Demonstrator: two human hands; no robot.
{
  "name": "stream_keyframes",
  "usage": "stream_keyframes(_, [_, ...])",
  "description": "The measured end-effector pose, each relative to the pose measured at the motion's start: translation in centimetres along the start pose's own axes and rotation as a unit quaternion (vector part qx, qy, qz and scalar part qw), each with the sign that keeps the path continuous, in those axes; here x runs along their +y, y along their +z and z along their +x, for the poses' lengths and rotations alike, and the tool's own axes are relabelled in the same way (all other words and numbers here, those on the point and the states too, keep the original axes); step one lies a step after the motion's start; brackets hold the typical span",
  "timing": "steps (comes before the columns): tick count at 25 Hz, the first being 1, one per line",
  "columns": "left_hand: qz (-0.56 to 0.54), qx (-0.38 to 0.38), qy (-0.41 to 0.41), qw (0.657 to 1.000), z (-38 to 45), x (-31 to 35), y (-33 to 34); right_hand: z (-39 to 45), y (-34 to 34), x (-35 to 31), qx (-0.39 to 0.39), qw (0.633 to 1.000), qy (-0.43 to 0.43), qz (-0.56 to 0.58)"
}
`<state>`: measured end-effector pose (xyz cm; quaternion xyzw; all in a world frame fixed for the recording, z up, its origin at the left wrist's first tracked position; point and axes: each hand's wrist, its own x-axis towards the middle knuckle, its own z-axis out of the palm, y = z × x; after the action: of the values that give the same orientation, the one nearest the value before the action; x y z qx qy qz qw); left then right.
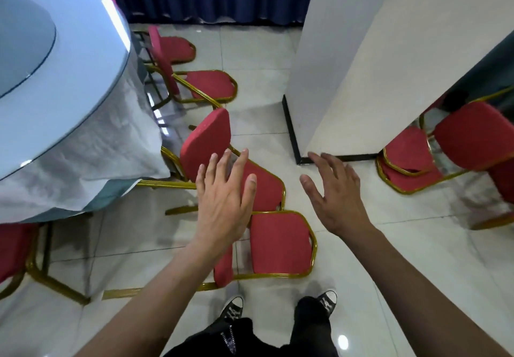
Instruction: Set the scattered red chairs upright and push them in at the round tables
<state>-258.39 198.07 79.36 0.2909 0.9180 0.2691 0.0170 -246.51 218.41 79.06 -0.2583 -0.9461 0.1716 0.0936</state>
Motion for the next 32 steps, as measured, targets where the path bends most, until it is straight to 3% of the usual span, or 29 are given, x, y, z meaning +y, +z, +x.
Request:
stream_keyframes(8, [0.059,0.071,-0.157,0.983,1.1,7.9,5.5,9.6,0.0,7.8,-0.087,0.983,-0.161,0.037])
stream_keyframes(17, [0.126,0.153,-0.360,0.912,-5.7,17.1,12.3,13.5,0.4,14.2,-0.159,0.918,-0.357,0.072])
stream_keyframes(26, [0.050,0.200,-0.474,0.856,-8.0,20.2,17.2,14.1,3.1,20.0,-0.249,0.882,-0.399,-0.007])
stream_keyframes(32, [0.037,0.160,-0.492,0.855,-6.4,20.6,24.8,16.3,7.6,23.3,-0.290,0.861,-0.418,-0.029])
